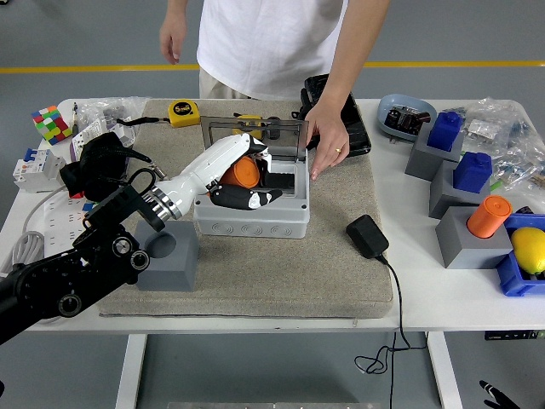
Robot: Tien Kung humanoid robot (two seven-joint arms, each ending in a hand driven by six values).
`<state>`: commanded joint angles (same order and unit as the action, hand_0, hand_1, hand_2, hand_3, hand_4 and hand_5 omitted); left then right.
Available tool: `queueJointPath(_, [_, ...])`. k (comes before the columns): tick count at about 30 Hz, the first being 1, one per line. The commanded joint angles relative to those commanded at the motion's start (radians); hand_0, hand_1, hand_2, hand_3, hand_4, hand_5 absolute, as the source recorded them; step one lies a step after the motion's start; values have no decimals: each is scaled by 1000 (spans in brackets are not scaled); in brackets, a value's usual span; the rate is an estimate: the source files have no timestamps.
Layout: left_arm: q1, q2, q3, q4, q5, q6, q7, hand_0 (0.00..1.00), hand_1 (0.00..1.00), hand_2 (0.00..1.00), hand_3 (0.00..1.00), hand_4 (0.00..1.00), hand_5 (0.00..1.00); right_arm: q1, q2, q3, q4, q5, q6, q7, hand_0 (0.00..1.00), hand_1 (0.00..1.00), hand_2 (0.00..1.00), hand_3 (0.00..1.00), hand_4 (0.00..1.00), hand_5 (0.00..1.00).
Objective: Fetch the battery,place it into the box,close the lid of the box
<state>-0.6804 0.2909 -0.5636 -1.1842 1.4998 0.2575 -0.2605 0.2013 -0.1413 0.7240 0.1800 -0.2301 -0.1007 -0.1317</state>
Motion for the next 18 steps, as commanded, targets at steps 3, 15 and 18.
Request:
queueJointPath(3, [-38,-25,38,32,40,14,22,29,72,234,280,746,2,0,0,-1,0,0,0,-2,643,691,661,558,927,464])
queueJointPath(15, [-156,-108,168,175,96,39,120,36,77,238,286,789,2,-1,8,-35,0,19,-2,-1,643,691,662,558,925,460])
queueJointPath(18, [-175,-131,188,203,93,59,139,36,79,237,284,807,2,0,8,-44,0,25,-3,0,644,691,661,558,926,459])
